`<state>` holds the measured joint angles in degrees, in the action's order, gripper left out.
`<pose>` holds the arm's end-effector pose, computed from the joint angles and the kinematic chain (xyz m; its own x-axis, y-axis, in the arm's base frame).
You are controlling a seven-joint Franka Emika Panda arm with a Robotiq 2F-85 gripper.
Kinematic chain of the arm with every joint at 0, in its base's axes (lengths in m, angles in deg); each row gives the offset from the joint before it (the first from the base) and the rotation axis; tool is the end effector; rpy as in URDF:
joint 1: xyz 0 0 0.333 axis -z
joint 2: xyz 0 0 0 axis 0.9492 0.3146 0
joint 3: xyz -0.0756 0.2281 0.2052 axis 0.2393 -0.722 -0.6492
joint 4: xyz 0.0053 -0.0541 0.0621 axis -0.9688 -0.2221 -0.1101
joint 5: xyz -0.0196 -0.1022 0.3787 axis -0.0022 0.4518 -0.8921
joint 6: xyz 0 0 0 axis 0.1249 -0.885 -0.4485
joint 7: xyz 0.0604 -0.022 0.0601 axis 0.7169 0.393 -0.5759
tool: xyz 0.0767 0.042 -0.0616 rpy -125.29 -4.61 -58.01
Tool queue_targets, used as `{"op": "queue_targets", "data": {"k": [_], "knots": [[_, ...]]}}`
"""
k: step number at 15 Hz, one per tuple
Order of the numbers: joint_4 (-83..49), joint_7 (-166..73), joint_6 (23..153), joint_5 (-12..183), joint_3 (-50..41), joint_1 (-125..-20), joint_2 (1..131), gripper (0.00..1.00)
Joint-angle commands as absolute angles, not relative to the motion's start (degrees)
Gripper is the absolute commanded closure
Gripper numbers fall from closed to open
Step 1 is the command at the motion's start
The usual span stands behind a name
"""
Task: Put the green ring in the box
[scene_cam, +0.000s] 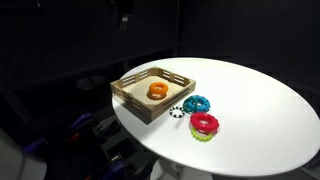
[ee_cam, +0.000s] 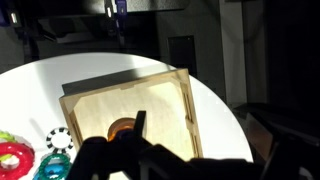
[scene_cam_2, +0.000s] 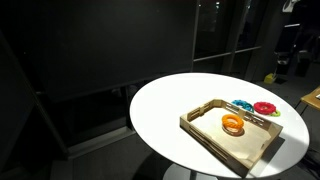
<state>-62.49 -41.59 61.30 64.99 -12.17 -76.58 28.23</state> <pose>0.4064 0.0866 0.4424 0.9724 -0.1113 -0.2051 -0.1566 -0.9629 -0.2197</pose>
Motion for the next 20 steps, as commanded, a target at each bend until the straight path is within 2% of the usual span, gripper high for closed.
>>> {"op": "queue_targets", "data": {"k": [1, 9, 17, 20], "knots": [[-56.8, -39.5, 61.9, 68.4, -12.5, -74.4, 31.2, 0.00], [-48.8, -34.5, 66.1, 78.5, -11.3, -69.8, 37.2, 0.00], [-51.2, -31.5, 77.6, 82.7, -8.0, -67.1, 40.8, 0.00], [-50.9, -33.2, 76.7, 81.8, -7.6, -67.5, 41.2, 0.00]]}}
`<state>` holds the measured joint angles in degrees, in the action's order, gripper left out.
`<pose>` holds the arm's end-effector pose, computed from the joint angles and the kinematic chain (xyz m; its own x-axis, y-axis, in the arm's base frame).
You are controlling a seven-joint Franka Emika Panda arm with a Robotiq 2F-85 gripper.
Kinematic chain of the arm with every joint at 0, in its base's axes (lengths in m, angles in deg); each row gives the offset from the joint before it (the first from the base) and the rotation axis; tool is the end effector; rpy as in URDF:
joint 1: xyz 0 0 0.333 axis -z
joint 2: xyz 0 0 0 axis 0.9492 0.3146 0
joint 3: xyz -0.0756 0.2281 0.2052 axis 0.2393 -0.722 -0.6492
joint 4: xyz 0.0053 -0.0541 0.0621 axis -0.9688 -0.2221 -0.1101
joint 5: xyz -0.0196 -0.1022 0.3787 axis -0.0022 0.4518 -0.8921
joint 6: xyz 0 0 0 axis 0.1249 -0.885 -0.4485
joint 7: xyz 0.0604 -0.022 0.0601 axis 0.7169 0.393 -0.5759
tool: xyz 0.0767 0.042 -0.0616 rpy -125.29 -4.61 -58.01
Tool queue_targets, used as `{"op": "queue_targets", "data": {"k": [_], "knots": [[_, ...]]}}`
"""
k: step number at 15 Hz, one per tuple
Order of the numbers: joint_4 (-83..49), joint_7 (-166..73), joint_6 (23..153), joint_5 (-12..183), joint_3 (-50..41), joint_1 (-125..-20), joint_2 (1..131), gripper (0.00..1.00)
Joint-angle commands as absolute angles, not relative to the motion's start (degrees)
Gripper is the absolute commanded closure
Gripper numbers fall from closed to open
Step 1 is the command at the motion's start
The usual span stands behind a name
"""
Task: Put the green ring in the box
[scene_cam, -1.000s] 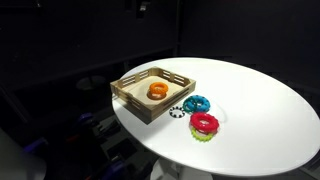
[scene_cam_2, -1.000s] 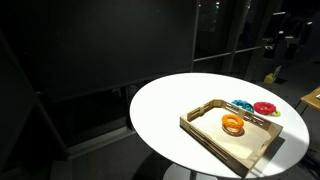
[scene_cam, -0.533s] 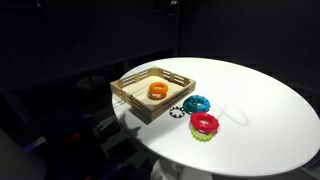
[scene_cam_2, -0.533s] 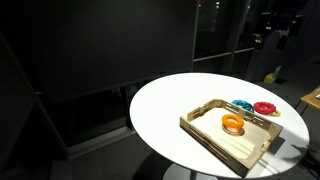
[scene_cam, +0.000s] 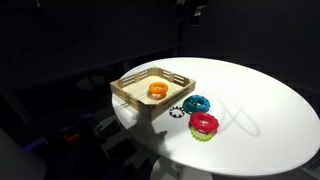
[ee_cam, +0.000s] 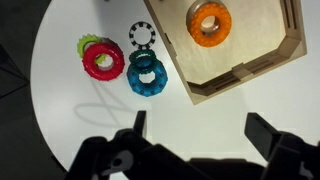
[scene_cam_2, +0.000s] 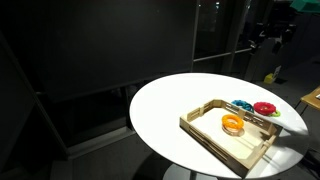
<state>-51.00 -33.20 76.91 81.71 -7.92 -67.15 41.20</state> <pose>0.5093 -0.0432 0.4513 0.9142 -0.3970 0.0812 -0.3945 -0.9178 -0.0453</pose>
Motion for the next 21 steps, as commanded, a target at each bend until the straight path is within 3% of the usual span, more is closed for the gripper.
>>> {"op": "queue_targets", "data": {"k": [1, 10, 21], "knots": [[-50.9, -33.2, 76.7, 81.8, -7.6, -67.5, 41.4, 0.00], [-51.7, -30.2, 78.7, 85.5, -7.1, -66.5, 43.1, 0.00], [-56.5, -24.2, 91.5, 95.0, -3.7, -66.0, 53.2, 0.00]]}}
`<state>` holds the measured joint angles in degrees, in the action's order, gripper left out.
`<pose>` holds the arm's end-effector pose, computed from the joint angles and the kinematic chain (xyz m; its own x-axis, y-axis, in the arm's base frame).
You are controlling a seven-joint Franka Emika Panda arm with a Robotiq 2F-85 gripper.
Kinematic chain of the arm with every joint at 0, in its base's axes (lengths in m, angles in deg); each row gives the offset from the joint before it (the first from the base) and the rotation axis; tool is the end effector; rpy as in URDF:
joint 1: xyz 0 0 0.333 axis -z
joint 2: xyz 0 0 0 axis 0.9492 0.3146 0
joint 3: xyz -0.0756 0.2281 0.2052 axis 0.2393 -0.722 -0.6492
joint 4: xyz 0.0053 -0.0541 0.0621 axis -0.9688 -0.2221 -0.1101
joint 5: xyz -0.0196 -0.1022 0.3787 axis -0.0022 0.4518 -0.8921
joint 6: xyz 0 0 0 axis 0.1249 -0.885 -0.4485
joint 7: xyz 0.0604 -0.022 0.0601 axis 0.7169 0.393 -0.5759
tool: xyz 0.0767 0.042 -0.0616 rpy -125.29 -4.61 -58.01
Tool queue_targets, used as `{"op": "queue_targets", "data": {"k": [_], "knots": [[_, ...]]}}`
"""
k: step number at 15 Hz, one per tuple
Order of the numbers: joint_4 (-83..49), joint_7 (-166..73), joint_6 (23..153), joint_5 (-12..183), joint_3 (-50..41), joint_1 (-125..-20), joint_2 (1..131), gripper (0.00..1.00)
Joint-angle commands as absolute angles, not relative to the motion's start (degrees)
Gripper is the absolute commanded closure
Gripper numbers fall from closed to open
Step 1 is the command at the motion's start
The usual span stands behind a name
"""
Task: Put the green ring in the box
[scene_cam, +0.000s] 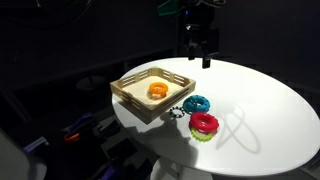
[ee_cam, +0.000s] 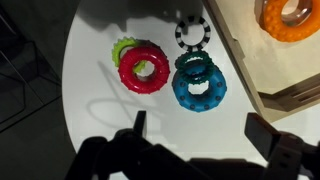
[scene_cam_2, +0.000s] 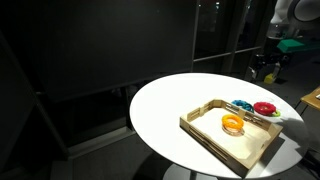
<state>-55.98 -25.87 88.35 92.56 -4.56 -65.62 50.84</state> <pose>0.5120 -0.0910 0.3438 0.8798 -0.4687 0.0793 -0.4749 -0.8741 0.1017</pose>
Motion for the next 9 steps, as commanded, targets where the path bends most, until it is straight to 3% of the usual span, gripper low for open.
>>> {"op": "queue_targets", "data": {"k": [1, 9], "knots": [[-56.7, -24.1, 92.6, 95.6, -3.4, -66.1, 54.2, 0.00], [-55.5, -22.4, 96.6, 97.1, -1.5, -68.7, 61.1, 0.00]]}}
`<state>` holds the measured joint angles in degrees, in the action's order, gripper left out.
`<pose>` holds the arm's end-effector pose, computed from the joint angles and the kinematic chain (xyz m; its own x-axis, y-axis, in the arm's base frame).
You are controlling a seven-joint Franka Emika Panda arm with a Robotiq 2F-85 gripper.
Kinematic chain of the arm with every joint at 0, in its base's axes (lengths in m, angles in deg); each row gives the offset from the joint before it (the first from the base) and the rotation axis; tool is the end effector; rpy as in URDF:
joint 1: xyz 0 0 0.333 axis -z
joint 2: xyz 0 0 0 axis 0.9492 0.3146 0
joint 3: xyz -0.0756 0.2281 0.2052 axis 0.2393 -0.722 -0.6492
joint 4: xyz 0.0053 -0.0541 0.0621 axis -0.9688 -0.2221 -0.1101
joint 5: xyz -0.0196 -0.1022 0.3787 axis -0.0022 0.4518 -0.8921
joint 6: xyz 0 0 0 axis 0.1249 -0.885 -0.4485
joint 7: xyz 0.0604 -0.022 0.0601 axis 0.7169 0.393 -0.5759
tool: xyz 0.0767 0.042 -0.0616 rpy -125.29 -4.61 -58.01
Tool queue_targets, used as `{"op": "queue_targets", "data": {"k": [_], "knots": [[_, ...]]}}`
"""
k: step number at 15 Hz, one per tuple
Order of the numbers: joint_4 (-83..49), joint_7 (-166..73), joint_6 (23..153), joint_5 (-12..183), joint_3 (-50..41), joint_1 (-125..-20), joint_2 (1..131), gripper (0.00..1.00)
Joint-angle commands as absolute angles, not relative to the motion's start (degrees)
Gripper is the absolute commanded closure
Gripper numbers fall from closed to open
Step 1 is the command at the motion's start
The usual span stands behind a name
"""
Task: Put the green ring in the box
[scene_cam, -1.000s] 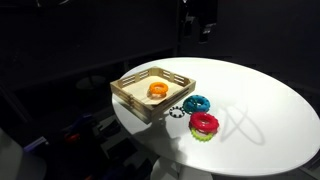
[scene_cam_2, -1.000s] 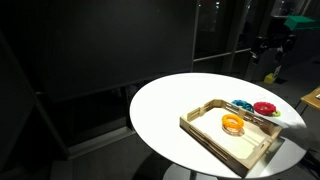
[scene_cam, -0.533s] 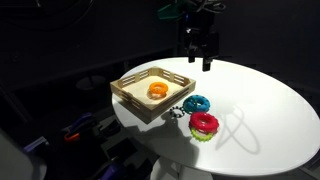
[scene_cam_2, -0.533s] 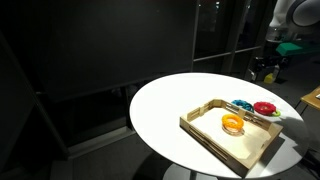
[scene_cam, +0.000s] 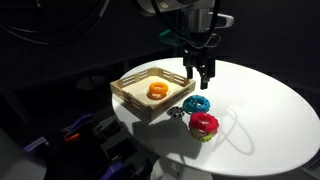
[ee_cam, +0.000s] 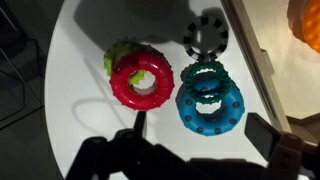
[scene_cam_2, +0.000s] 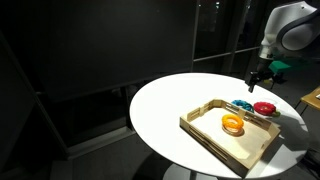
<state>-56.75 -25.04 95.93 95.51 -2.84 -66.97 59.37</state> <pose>0.5174 -0.0923 0.2724 0.8983 -0.4355 0.0592 -0.4394 -0.8874 0.1395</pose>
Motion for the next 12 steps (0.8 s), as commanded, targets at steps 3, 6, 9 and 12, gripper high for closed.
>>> {"op": "queue_targets", "data": {"k": [3, 6, 9, 12], "knots": [[-54.3, -20.9, 96.4, 96.8, -0.8, -70.1, 62.8, 0.00], [-52.9, -17.9, 95.7, 97.6, 0.3, -71.6, 64.4, 0.00], [-52.1, -13.8, 95.4, 98.4, 1.6, -73.1, 65.9, 0.00], [-51.1, -9.6, 95.3, 98.7, 2.6, -74.2, 67.3, 0.00]]}}
